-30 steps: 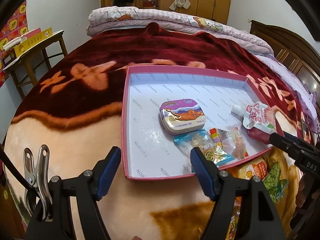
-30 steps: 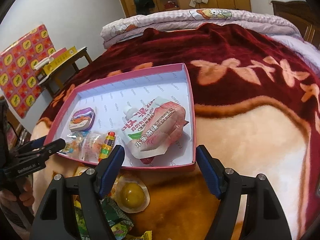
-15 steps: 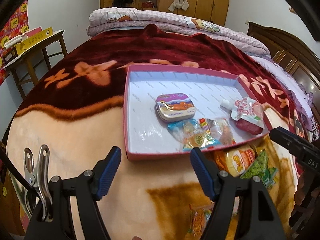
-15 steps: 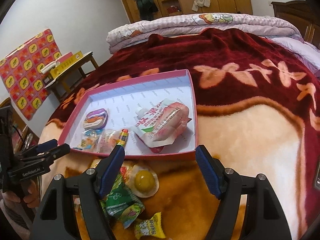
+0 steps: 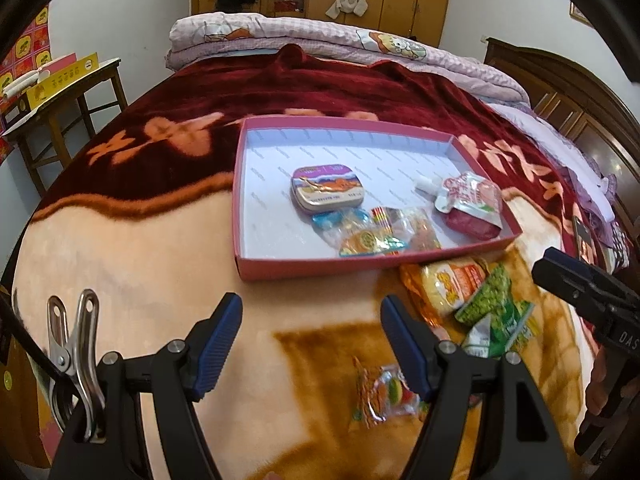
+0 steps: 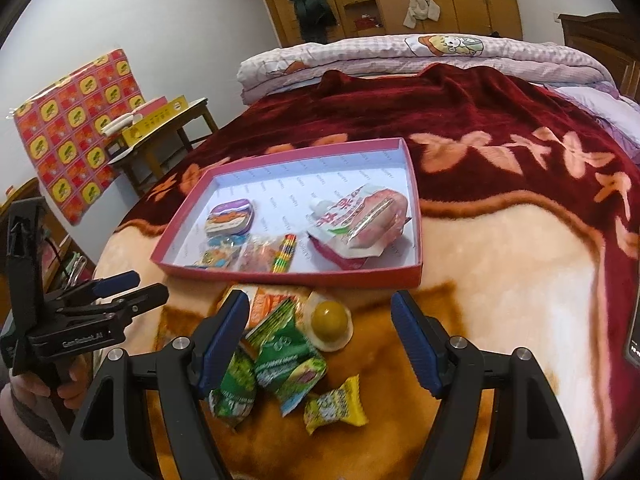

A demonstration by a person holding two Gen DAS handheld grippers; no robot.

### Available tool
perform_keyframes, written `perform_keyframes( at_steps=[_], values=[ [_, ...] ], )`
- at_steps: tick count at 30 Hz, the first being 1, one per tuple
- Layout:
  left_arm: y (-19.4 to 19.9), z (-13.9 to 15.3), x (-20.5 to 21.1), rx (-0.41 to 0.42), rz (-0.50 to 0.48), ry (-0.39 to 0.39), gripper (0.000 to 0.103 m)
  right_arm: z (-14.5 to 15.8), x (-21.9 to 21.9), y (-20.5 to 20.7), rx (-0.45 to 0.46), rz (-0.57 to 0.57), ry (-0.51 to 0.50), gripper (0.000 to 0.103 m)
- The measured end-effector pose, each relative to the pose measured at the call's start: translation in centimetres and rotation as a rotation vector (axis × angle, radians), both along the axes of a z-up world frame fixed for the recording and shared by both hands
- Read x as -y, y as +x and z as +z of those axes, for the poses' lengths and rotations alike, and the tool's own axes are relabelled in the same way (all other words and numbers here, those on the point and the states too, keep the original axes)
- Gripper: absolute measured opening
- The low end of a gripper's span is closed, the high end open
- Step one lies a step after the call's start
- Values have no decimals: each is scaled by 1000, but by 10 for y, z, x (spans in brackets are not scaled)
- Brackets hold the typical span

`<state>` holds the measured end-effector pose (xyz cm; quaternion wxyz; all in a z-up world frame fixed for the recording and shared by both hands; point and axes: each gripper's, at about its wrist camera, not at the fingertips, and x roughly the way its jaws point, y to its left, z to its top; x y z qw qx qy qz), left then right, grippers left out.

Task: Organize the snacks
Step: 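Move both open tools away from the box toward the snack pile on the blanket, then close the left tool on the striped candy stick while the right tool grasps the yellow candy packet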

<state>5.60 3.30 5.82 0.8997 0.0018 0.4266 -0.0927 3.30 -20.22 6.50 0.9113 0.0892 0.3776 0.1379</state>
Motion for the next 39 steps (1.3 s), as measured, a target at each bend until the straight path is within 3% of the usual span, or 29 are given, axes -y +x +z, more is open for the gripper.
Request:
perform_keyframes(
  at_steps=[17, 39],
  values=[
    [-29, -7, 19, -29, -76, 14, 75, -19, 2, -27, -78, 38, -10, 76],
    [-31, -29, 25, -56, -68, 40, 76, -47, 3, -32, -148, 69, -60, 75]
  ],
)
